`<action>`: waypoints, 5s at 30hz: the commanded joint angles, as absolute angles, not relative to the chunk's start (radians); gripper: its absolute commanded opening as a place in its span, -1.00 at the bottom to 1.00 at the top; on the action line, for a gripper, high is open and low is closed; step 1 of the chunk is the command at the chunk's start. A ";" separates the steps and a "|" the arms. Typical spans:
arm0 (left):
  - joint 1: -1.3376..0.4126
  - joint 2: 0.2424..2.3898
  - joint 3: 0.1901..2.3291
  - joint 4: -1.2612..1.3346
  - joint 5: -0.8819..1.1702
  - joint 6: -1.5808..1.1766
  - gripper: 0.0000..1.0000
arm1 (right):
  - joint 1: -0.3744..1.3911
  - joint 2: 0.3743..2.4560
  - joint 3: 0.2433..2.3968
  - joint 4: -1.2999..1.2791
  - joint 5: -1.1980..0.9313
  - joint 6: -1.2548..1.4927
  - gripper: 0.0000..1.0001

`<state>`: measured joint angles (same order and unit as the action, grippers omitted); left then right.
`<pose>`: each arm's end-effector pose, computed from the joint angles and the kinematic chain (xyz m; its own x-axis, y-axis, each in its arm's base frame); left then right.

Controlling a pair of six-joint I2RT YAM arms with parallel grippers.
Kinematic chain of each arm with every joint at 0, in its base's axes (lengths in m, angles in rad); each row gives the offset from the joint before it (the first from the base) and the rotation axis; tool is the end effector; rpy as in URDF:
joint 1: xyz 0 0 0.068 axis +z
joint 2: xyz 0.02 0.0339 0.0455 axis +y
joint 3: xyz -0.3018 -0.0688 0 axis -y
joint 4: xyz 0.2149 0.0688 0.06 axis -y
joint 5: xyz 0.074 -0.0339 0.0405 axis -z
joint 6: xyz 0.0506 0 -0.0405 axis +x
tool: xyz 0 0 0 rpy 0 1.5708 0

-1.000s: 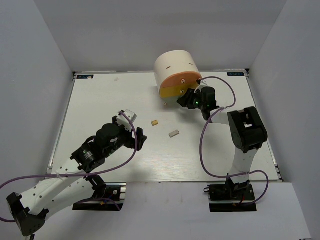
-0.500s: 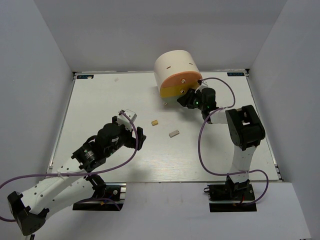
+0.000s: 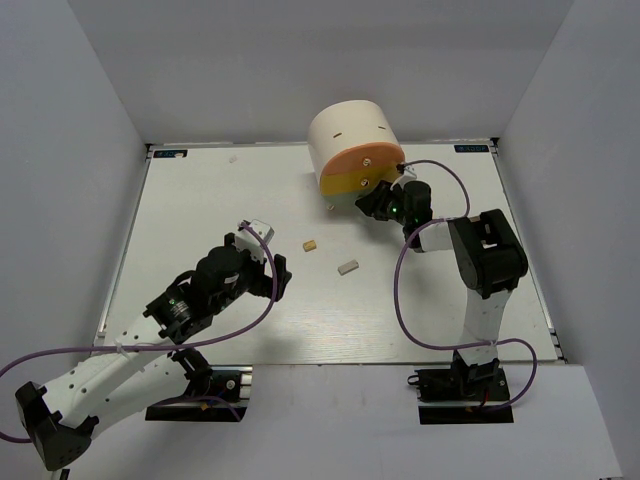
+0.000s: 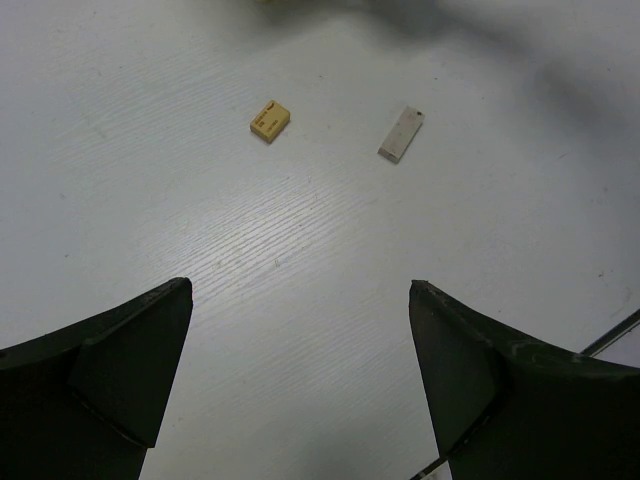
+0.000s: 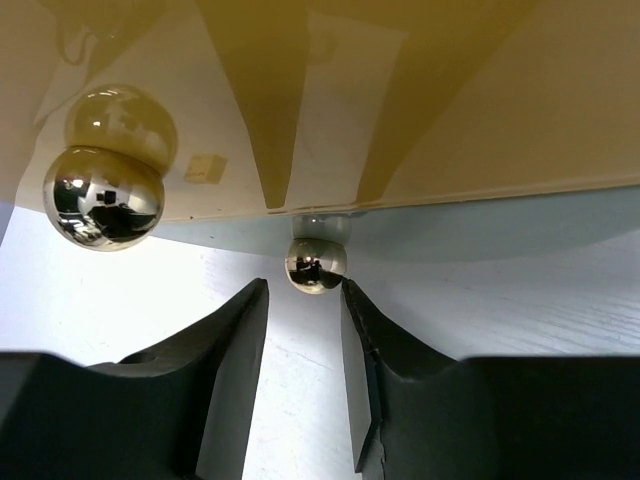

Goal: Sort the stationery into containers
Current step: Open the drawer in the storage box, then pick up the stationery from the center of the board.

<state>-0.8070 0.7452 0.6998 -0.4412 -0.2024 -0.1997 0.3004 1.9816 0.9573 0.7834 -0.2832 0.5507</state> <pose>0.0937 -0.0831 0.3106 -0.4330 0.1711 -0.8850 0.5088 0.8569 -0.0832 0.3994 0.1385 0.2085 -0.4785 0.3778 -0.7927 -0.3437 0.7501 0.5650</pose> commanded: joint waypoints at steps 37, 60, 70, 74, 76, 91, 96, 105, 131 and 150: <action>-0.807 0.769 0.699 -0.451 -0.245 -0.210 0.98 | 0.295 2.066 0.905 1.112 -0.242 0.600 -0.18; -0.807 0.769 0.699 -0.451 -0.264 -0.210 0.98 | 0.285 2.092 0.992 0.985 -0.248 0.591 -0.37; -0.807 0.769 0.699 -0.451 -0.264 -0.210 0.98 | 0.272 2.023 0.904 1.037 -0.284 0.606 -0.71; -0.807 0.769 0.699 -0.451 -0.264 -0.210 0.98 | 0.275 1.974 0.830 1.042 -0.302 0.615 -0.71; -0.807 0.769 0.699 -0.451 -0.255 -0.210 0.98 | 0.273 1.942 0.809 1.042 -0.311 0.620 -0.71; -0.807 0.778 0.699 -0.451 -0.245 -0.210 0.98 | 0.268 1.876 0.698 1.023 -0.388 0.615 0.53; -0.807 0.798 0.699 -0.451 -0.245 -0.210 0.98 | 0.258 1.821 0.655 1.017 -0.405 0.594 0.81; -0.807 0.868 0.699 -0.442 -0.216 -0.201 0.98 | 0.227 1.610 0.632 0.686 -0.612 0.410 0.81; -0.807 1.174 0.847 -0.456 -0.032 -0.026 0.05 | 0.322 1.308 0.876 -0.640 -0.795 -1.706 0.20; -0.807 0.976 0.784 -0.446 -0.235 -0.086 0.56 | 0.597 1.788 1.222 -0.586 -0.520 -1.456 0.17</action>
<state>-0.8070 1.0031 0.7914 -0.4625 -0.2138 -0.0761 0.5850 1.7565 1.1458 -0.5968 -0.5690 -1.5311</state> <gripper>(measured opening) 0.777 0.590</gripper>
